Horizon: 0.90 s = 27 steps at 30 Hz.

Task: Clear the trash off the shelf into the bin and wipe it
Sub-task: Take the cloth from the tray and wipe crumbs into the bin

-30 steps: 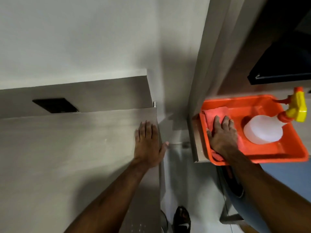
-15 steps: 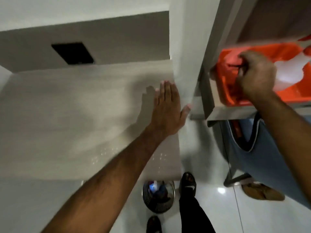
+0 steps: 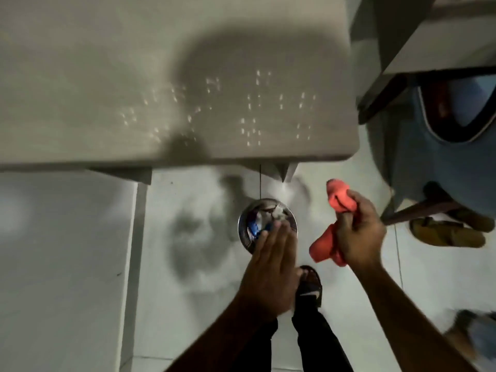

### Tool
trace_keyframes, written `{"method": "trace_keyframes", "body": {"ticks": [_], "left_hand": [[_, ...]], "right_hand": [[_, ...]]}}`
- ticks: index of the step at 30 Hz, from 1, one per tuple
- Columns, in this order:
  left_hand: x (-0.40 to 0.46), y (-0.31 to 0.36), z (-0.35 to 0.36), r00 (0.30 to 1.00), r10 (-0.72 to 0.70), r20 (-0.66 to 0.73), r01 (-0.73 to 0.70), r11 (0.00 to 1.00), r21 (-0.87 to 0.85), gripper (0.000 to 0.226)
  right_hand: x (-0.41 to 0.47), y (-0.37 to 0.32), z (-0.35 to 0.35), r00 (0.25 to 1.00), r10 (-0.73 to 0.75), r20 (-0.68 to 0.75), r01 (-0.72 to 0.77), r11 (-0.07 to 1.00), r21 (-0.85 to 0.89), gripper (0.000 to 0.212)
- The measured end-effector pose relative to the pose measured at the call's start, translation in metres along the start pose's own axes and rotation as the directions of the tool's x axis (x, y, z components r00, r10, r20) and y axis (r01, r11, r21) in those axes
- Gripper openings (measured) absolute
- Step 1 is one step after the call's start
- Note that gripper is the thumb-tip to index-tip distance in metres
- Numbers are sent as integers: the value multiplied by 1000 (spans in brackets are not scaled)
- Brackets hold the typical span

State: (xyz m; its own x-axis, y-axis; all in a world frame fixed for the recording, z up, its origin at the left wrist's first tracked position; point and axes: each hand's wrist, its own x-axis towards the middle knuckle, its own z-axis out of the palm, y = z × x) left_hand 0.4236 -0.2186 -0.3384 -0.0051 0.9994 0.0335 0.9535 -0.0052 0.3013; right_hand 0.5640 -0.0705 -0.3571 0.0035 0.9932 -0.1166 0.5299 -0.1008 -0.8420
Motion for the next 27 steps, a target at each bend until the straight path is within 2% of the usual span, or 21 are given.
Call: {"method": "trace_keyframes", "body": {"ticks": [2, 3, 4, 6, 7, 9, 11, 12, 13, 14, 15, 17, 20, 24, 27], "left_hand": [[-21, -23, 49, 966, -230, 116, 236, 971, -45, 72], [-25, -34, 69, 914, -367, 174, 383, 922, -62, 75], [-28, -44, 91, 830, -503, 243, 532, 844, -69, 77], [-27, -62, 133, 589, -716, 374, 786, 615, -61, 81], [-24, -70, 152, 467, -778, 420, 874, 479, -85, 83], [-13, -82, 178, 245, -833, 496, 965, 160, -208, 80], [-4, -89, 199, 38, -827, 561, 949, -146, -279, 72], [-2, -94, 207, -38, -793, 608, 904, -286, -317, 64], [-1, -99, 212, -82, -748, 658, 836, -411, -363, 53], [-1, -103, 215, -97, -704, 704, 768, -503, -396, 41], [-1, -106, 214, -88, -669, 738, 725, -551, -413, 34], [1, -105, 200, -38, -658, 752, 710, -548, -442, 31], [8, -90, 157, 9, -666, 746, 701, -528, -479, 29], [9, -56, 46, 40, -650, 759, 672, -544, -502, 31], [9, -30, -48, 84, -662, 745, 600, -563, -568, 32]], "right_hand": [[-15, 46, 25, 992, 74, 99, -74, 997, -1, 39], [-19, 63, 36, 986, 101, 135, -102, 995, 3, 37], [-23, 81, 48, 979, 121, 164, -121, 993, -10, 35], [-29, 113, 69, 965, 170, 201, -164, 985, -45, 33], [-31, 127, 78, 955, 199, 218, -191, 980, -60, 33], [-33, 144, 93, 936, 249, 250, -237, 968, -77, 36], [-33, 157, 107, 917, 280, 282, -265, 960, -91, 37], [-32, 161, 113, 905, 302, 300, -285, 953, -100, 39], [-31, 163, 118, 889, 331, 315, -314, 944, -105, 40], [-31, 164, 123, 871, 362, 332, -347, 932, -105, 42], [-31, 164, 126, 852, 394, 345, -384, 918, -99, 43], [-29, 155, 126, 821, 454, 346, -463, 884, -63, 45], [-25, 125, 107, 816, 479, 322, -512, 859, 20, 46], [-44, 32, 51, 811, 456, 368, -541, 823, 172, 42], [-62, -54, 1, 806, 450, 384, -566, 776, 279, 39]]}}
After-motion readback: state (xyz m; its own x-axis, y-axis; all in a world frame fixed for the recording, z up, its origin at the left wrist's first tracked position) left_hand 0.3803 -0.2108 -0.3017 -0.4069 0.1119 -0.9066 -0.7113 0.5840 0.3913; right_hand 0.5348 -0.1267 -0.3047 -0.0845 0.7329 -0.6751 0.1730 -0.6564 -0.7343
